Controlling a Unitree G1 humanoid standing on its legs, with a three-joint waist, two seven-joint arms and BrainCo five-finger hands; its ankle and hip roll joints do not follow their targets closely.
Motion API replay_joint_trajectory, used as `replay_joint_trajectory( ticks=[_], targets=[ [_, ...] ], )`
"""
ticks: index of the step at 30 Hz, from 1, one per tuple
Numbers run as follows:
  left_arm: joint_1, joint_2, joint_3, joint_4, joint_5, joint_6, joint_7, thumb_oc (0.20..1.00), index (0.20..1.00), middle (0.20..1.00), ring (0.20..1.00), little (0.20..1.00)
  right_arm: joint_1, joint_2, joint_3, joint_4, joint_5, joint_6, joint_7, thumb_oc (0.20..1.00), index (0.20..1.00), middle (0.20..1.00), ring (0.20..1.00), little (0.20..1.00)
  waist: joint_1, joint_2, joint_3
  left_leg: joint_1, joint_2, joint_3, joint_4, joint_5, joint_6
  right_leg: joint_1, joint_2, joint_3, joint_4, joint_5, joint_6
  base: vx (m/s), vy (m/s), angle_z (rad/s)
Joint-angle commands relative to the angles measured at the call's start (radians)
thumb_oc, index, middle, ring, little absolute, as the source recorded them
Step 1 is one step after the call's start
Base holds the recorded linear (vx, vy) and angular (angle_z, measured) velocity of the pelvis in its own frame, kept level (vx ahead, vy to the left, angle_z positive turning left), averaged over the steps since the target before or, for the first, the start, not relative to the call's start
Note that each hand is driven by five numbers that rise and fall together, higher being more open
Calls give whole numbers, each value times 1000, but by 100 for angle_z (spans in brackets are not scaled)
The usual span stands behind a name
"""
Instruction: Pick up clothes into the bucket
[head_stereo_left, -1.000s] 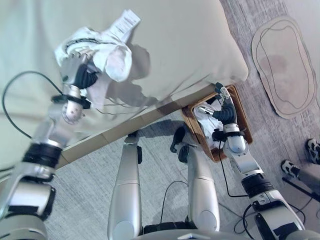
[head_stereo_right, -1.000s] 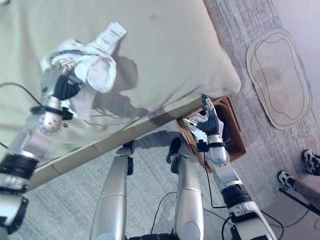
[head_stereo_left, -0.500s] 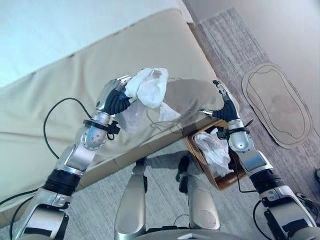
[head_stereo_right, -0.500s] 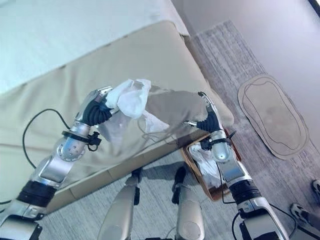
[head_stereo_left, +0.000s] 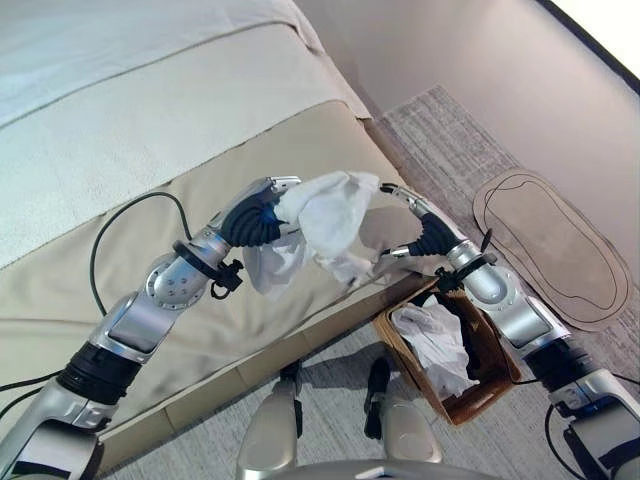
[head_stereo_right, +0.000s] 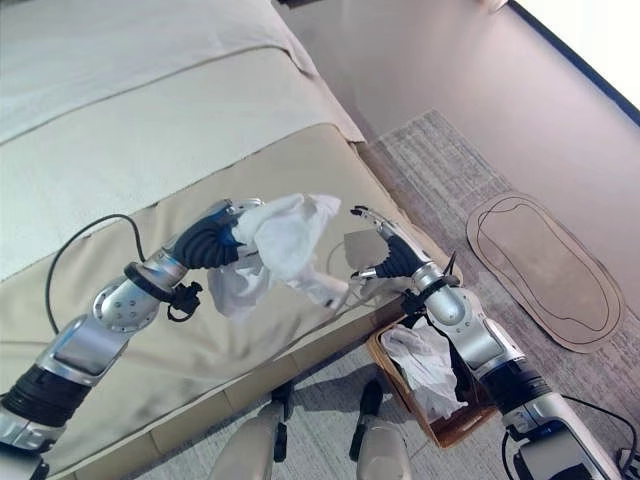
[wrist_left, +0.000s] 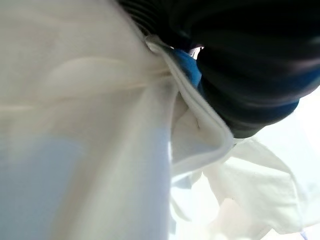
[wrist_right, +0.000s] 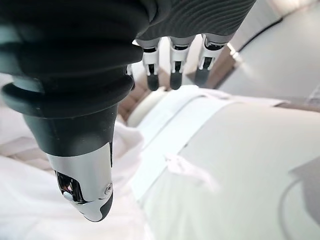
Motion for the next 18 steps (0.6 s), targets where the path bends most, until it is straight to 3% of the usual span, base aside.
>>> replay_joint_trajectory(
  ticks=[1,13,18],
  targets=[
    [16,-13,17,-72,-58,-72,-10,200,200,200,200,200,10,43,47,-57,75,-61,30,1000,1000,1000,1000,1000,-17,-19,-100,27,10,17,-14,-50,8,-41,-60,43,-27,117,71,32,-13,-8],
    [58,-120,18,-183,-140,-78,-63,200,200,200,200,200,53,244,155,30,327,-7,169,1000,1000,1000,1000,1000,-15,-2,-153,85,18,27,-27,-62,1,19,-52,38,-54,103,64,38,-15,-2],
    [52,-134,1,-208,-154,-77,-73,200,200,200,200,200,33,272,197,16,391,2,210,1000,1000,1000,1000,1000,-11,-2,-161,90,21,29,-32,-61,-2,24,-49,36,-59,100,63,0,0,0]
  ],
)
